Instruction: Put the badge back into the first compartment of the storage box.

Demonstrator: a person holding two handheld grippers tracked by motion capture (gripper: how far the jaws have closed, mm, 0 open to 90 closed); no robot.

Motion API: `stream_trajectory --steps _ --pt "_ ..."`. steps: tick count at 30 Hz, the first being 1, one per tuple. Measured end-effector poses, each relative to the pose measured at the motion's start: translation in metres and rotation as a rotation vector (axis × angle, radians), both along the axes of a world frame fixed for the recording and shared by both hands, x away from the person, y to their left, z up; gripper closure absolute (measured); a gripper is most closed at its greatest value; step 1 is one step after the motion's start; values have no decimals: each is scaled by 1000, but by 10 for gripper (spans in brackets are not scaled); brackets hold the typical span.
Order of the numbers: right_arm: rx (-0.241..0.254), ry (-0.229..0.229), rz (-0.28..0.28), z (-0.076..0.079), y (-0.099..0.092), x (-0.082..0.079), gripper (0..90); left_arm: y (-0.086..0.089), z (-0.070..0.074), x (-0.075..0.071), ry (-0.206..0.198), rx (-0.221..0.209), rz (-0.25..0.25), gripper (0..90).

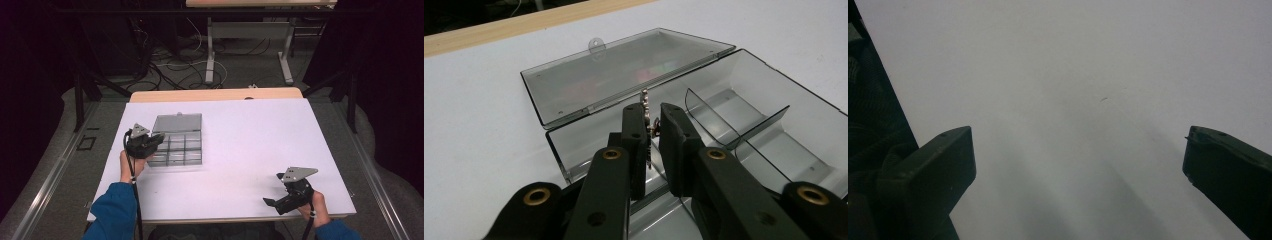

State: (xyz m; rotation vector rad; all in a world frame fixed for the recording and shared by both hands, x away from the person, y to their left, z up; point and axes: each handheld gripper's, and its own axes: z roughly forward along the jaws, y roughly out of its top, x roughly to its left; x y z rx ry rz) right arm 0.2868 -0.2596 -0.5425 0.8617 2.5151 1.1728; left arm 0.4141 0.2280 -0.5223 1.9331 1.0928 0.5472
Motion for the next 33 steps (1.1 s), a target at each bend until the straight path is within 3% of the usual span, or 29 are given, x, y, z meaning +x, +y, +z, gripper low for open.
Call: stream_trajectory --steps 3,4,6,23,24,33 --pt "0 0 -4 0 0 0 1 0 -1 1 9 5 3 819" --pt "-20 19 3 1 -1 -1 1 0 -2 2 9 3 7 819" --pt "-1 -10 4 0 -1 0 1 0 -3 2 12 12 9 819" --pt "-10 21 1 1 -2 -1 3 -1 -5 4 22 48 14 819" --pt "-4 2 5 0 -3 0 3 -1 -6 5 25 51 13 820" --pt "-9 14 3 0 -1 -1 3 -1 -6 5 25 66 14 819"
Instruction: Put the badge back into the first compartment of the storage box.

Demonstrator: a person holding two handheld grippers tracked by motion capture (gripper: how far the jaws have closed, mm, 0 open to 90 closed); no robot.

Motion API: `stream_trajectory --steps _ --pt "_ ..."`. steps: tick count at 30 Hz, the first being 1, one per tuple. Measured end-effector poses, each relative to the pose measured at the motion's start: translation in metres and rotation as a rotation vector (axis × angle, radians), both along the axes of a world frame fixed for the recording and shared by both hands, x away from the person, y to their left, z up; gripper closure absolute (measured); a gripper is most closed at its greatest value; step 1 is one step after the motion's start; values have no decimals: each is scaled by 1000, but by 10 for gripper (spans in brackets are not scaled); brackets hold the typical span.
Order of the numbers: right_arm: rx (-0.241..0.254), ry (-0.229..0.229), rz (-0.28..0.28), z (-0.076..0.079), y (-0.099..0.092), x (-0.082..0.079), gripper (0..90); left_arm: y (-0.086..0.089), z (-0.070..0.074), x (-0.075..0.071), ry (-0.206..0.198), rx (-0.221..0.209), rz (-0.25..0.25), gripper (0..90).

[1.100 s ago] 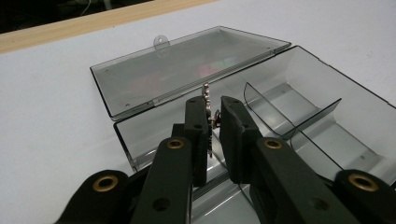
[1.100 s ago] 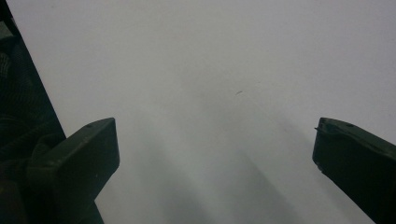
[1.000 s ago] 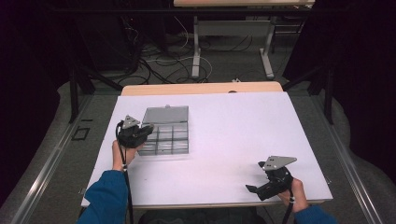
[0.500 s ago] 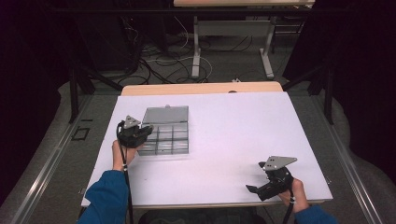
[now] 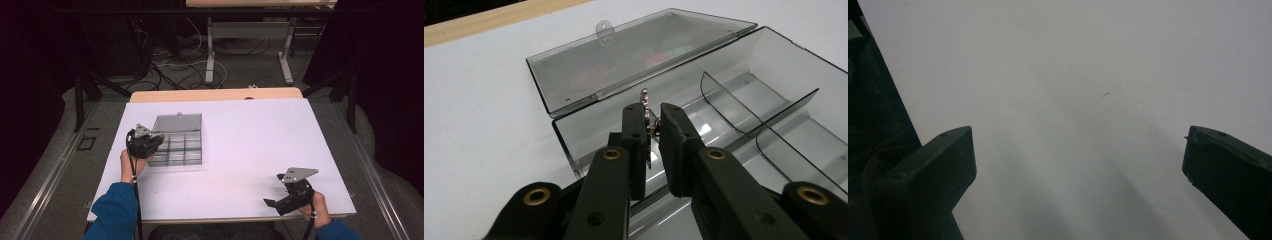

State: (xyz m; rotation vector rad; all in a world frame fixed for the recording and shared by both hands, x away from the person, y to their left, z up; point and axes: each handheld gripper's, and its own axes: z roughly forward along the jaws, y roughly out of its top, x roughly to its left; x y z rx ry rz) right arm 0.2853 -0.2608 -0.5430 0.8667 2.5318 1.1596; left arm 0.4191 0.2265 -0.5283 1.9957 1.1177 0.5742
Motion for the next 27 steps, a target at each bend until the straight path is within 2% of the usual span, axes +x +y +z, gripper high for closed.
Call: stream_trajectory --steps 6,11,14,18,20,21,27 --pt "-2 -4 11 0 0 1 3 -1 -2 1 14 21 -2 819" --pt "-13 -13 23 0 1 0 3 -2 -2 2 7 22 -4 818" --pt "-9 -2 7 1 1 -1 3 -3 -3 2 12 30 -12 818" --pt "-11 -15 15 0 4 0 3 -2 -4 3 17 33 -11 817" --pt "-25 1 20 1 3 0 3 -2 -5 3 19 33 -9 817" --pt "-12 -10 14 -1 4 0 3 -2 -5 3 26 36 -11 818" --pt "-12 -11 16 -1 4 0 3 -3 -6 4 31 44 -17 816"
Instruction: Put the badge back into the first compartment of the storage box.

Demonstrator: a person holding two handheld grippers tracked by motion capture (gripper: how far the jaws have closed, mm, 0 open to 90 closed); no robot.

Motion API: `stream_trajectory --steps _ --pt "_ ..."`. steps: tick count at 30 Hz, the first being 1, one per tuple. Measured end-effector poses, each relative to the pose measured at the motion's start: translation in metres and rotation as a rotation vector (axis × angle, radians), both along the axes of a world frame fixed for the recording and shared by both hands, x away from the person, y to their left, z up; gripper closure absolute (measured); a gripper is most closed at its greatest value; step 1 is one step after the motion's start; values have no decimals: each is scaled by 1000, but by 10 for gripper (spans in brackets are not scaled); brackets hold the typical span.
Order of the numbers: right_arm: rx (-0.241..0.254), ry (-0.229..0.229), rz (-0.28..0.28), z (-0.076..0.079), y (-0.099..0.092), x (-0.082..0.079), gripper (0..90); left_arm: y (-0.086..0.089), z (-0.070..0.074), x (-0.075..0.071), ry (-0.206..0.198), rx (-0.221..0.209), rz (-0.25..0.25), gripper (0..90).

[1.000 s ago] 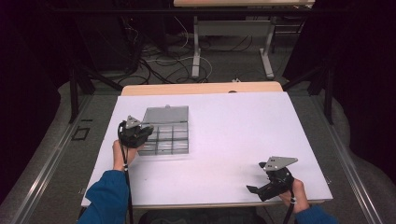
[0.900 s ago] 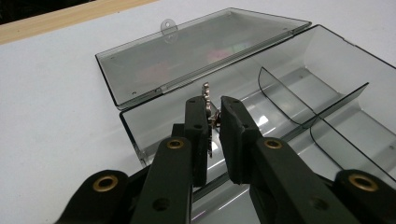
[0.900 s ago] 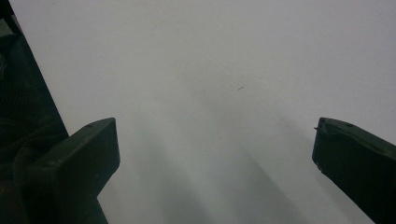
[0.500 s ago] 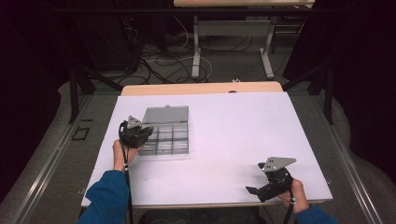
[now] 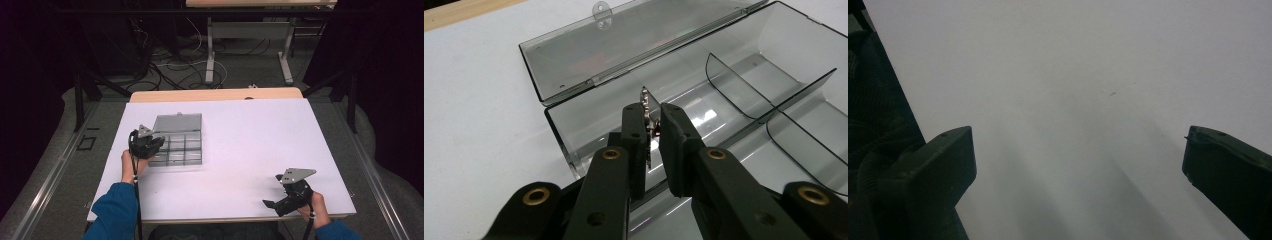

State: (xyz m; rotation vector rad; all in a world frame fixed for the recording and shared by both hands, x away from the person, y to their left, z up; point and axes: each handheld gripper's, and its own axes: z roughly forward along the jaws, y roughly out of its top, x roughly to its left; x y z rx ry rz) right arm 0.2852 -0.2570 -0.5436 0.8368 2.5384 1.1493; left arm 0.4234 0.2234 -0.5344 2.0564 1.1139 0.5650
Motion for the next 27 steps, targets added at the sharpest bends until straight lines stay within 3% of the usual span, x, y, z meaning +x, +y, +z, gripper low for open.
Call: stream_trajectory --steps 1,9,15,23,27 --pt "-11 24 1 1 0 -1 3 0 0 0 0 2 1 816" --pt "1 6 -7 1 1 -2 3 1 -1 0 3 -6 8 816" --pt "0 5 -1 1 1 -1 3 -1 -2 1 11 22 -3 814" --pt "0 6 -1 0 1 -2 3 -3 -5 4 22 27 -5 806" --pt "-1 4 0 1 0 -1 3 -3 -2 3 39 24 -14 704"
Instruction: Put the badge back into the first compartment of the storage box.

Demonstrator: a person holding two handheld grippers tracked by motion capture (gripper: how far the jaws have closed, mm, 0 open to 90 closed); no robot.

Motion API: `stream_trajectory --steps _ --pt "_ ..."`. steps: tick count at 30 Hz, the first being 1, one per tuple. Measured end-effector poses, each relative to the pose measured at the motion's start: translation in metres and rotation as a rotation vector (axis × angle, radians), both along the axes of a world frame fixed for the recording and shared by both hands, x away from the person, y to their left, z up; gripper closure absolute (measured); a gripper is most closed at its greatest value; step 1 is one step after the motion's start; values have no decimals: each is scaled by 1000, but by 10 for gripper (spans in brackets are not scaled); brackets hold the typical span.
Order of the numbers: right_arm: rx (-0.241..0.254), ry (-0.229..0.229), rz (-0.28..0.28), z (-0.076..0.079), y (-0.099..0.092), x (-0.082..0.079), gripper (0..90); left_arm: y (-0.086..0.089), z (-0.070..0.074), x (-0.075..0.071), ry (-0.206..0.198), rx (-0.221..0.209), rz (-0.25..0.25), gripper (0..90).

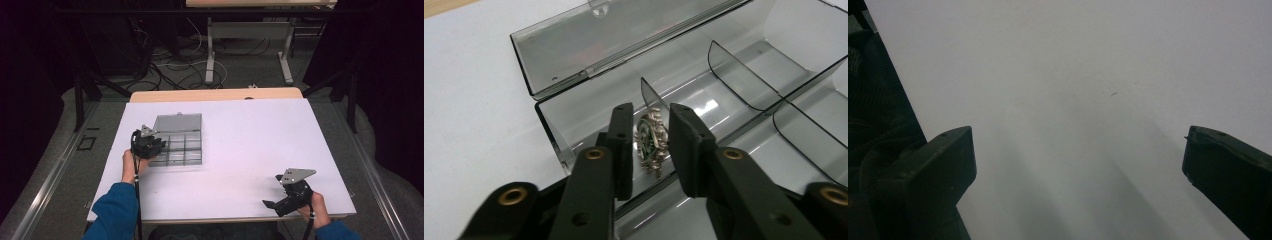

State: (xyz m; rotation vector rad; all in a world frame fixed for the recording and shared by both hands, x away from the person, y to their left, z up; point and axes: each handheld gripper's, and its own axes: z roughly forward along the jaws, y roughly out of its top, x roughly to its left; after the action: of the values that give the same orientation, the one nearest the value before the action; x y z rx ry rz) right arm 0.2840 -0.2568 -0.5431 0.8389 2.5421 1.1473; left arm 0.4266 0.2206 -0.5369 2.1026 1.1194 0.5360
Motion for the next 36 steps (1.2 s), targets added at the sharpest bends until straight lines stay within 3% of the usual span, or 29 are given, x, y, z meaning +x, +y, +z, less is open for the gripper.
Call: stream_trajectory --steps 4,5,7,10,16,26,36 --pt "-11 2 13 1 -1 1 3 1 7 -5 -17 -16 1 602" --pt "-10 3 2 1 -1 0 3 0 8 -6 -40 -29 10 570" --pt "-1 -4 2 1 -1 1 4 0 14 -10 -21 -15 -10 500" --pt "2 7 -3 1 -2 0 4 -3 22 -17 -11 -28 -8 368" --pt "13 16 -17 1 -2 0 3 -10 35 -29 -27 -15 -32 168" --pt "19 14 -21 1 -4 0 2 -11 46 -53 -37 -32 -47 29" --pt "14 10 -20 1 -3 0 3 -20 48 -84 -35 -26 -105 4"
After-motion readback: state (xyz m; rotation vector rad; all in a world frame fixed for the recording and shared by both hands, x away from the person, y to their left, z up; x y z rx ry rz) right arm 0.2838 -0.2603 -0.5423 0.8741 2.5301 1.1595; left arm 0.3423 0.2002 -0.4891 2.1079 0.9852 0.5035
